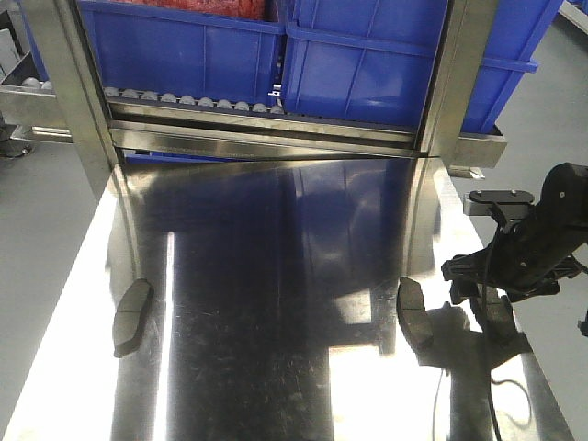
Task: Move and align brake pads A on conveyor
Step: 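Close the right gripper on the brake pad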
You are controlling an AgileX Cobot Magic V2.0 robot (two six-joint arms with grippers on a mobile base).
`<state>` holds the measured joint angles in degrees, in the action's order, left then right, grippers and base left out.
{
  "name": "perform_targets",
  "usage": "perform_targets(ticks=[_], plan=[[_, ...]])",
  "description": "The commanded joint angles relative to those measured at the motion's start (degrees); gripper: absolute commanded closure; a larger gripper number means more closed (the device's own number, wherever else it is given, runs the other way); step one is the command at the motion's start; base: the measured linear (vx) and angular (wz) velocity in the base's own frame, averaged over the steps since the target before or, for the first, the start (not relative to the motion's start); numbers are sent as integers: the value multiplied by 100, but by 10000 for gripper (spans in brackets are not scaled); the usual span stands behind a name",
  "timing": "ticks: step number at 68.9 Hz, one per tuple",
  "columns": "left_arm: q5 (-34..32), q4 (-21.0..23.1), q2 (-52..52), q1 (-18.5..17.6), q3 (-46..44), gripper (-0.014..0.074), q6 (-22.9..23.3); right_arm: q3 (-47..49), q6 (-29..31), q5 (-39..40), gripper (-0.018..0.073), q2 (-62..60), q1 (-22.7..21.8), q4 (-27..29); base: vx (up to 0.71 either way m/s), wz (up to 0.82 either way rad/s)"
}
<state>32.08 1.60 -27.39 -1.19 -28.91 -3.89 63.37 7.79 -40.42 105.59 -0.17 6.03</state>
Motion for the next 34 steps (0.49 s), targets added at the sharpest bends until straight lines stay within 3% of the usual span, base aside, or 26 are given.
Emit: perform_targets(ticks=[1, 34], plan=[[-525, 18, -26, -11, -174, 451, 40, 148, 74, 41, 30, -247, -36, 12, 0, 0], [-525, 18, -26, -11, -174, 451, 40, 148, 117, -160, 305, -166, -36, 12, 0, 0]])
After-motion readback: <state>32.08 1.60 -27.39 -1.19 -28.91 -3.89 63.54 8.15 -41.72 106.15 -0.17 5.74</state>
